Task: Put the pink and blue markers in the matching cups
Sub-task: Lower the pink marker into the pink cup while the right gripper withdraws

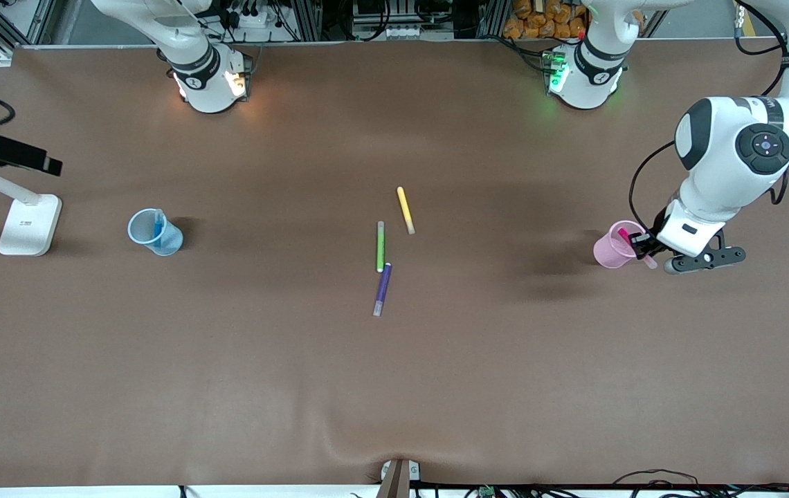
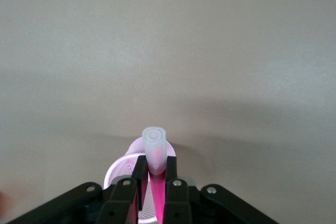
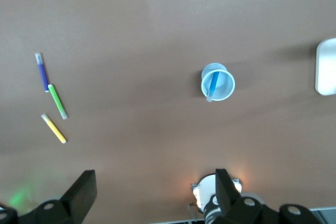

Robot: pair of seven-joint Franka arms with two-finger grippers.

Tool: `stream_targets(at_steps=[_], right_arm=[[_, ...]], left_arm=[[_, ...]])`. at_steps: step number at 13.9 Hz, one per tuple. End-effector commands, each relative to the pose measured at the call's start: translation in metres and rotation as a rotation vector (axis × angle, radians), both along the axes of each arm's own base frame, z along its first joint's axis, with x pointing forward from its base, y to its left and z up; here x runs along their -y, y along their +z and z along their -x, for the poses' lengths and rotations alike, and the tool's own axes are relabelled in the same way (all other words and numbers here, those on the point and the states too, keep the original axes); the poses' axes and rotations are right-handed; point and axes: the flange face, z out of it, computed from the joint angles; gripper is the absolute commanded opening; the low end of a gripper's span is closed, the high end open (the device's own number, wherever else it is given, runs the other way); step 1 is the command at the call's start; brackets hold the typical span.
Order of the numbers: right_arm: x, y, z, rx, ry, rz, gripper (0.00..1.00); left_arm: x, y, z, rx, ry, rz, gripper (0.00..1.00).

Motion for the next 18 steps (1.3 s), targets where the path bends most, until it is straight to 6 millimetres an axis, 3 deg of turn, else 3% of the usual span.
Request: stream_targets(at_steps=[1, 4, 7, 18], right_arm=[[0.013, -0.008, 0.02, 0.024, -0.058, -0.003, 1.0], [0.018, -0.019, 0.054, 0.103, -0.083, -0.014, 1.0], [0.029, -0.023, 0.055, 0.097, -0.1, 0.003, 1.0], [0.024, -0.017, 0.049, 0.163, 0.037, 0.097, 1.0]], left_arm=[[-0.003, -0.011, 0.005, 0.022, -0.026, -0.013, 0.0], [-0.012, -0.015, 0.003, 0.026, -0.036, -0.014, 0.0], [-0.021, -0.022, 0.006, 0.044, -0.06, -0.014, 0.0], [-0.021, -0.031, 0.012, 0.021, -0.067, -0.014, 0.0]])
